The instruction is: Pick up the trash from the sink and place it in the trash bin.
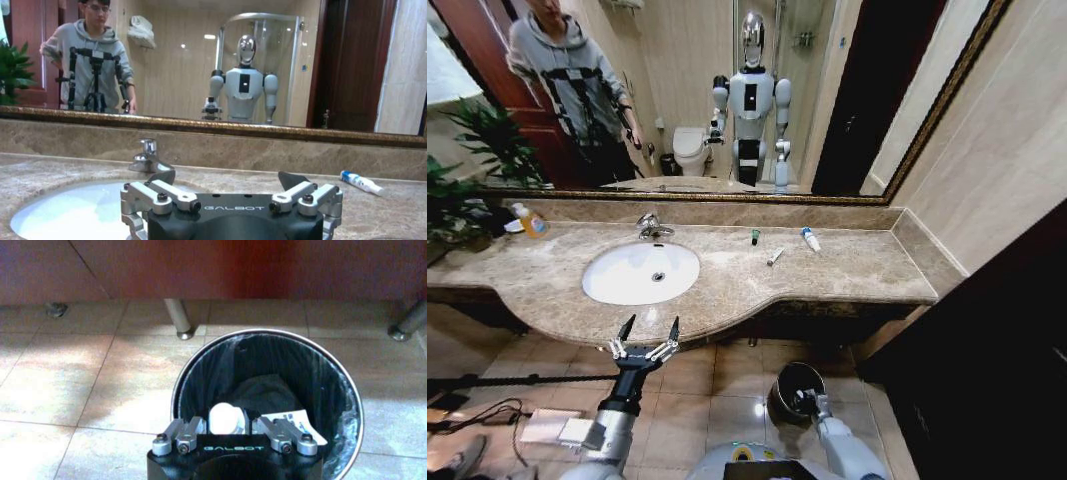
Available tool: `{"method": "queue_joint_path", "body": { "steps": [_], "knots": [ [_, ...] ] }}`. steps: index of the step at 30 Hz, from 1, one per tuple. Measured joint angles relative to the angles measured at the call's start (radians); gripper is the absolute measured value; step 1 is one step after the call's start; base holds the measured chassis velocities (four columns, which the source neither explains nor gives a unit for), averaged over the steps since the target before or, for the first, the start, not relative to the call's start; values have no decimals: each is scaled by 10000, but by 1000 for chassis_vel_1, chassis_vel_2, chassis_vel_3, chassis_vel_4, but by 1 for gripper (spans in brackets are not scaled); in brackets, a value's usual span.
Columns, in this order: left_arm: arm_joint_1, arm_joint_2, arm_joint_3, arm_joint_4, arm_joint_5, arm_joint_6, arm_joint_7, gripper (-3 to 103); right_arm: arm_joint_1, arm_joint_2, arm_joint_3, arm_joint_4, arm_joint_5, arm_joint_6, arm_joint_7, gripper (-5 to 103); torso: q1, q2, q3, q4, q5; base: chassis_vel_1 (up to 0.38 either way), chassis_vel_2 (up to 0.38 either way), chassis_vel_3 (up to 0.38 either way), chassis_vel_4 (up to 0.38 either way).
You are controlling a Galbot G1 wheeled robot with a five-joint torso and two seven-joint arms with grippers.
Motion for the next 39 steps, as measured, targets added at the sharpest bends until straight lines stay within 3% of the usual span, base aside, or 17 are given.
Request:
{"method": "queue_joint_path", "body": {
  "steps": [6, 7, 9, 20, 22, 26, 33, 37, 39],
  "knots": [
    [0, 0, 0, 0, 0, 0, 0, 100, -78, 32, -3, 52, -117, 39, -23, 28, 0, 0, 0, 0, 0, 0, 0, 0, 0],
    [0, 0, 0, 0, 0, 0, 0, 100, -103, 29, -9, 69, -141, 67, -23, 37, 0, 0, 0, 0, 0, 0, 0, 0, 0],
    [0, 0, 0, -1, 0, 0, 0, 100, -120, 23, -14, 74, -157, 94, -23, 37, 0, 0, 0, 0, 0, 0, 0, 0, 0],
    [0, 0, 0, 0, 0, 0, 0, 100, -162, -17, -31, 127, -145, 318, 193, 85, 0, 0, 0, 0, 0, 0, 0, 0, 0],
    [0, -1, 0, 0, 0, 0, 0, 100, -180, -17, -31, 128, -144, 343, 214, 85, 0, 0, 0, 0, 0, 0, 0, 0, 0],
    [0, 0, 0, 0, 0, 0, 0, 100, -238, -6, -38, 142, -151, 411, 319, 100, 0, 0, 0, 0, -1, 0, 0, 0, 0],
    [0, 0, 0, 0, 0, 0, 0, 100, -371, 52, -37, 213, -284, 578, 587, 100, 0, 0, 0, 0, 0, 0, 0, 0, 0],
    [0, 0, 0, 0, 0, 0, 0, 100, -585, 138, 63, 500, -973, 1552, 1356, 100, 1, 0, 0, 0, 0, 0, 0, 0, 0],
    [0, 0, 0, 0, 0, 0, 0, 100, -699, 161, 73, 750, -944, 1593, 1429, 100, 1, 0, 0, 0, 0, 0, 0, 0, 0]
  ]
}}
